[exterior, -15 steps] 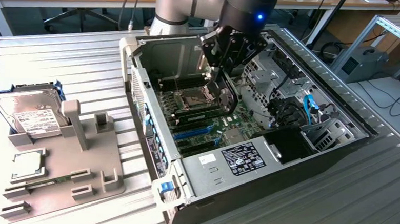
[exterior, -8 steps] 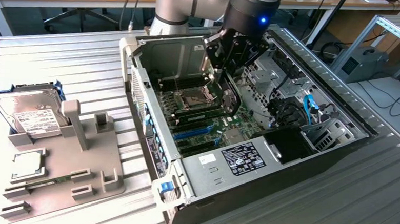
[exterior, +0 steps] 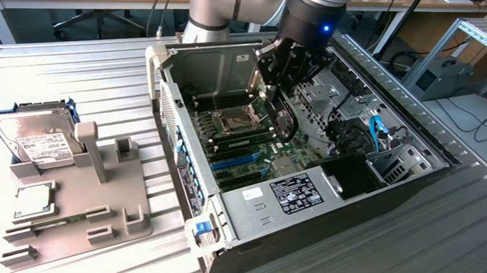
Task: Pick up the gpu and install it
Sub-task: 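Pick up the gpu and move the gpu toward the slot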
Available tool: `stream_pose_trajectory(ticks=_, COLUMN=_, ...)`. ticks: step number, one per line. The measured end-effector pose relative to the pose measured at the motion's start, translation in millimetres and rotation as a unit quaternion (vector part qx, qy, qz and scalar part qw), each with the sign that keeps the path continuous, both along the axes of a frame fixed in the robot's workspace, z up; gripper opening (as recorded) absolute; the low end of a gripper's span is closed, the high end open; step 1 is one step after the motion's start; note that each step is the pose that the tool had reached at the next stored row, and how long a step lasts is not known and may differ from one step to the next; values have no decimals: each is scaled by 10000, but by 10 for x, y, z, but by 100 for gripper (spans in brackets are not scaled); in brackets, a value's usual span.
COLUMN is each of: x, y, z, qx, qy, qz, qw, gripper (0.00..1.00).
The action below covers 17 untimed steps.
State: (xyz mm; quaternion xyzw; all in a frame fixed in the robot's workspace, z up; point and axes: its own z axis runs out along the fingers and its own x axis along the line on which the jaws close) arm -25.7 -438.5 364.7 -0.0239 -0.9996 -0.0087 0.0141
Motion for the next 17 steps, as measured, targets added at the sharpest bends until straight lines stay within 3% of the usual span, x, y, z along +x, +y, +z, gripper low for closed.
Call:
stream_pose_trajectory(ticks=3, x=42, y=10, z=-8, qx=-1, qy=0, qz=-1, qw=10000, gripper=26)
stream_pose_trajectory(ticks=10, x=131, y=80, z=-29, qx=-1, qy=0, qz=0, qw=10000, gripper=26)
stream_pose_trajectory(ticks=17, x=168, y=195, z=-41, qx=-1, qy=0, qz=0, qw=10000, gripper=26)
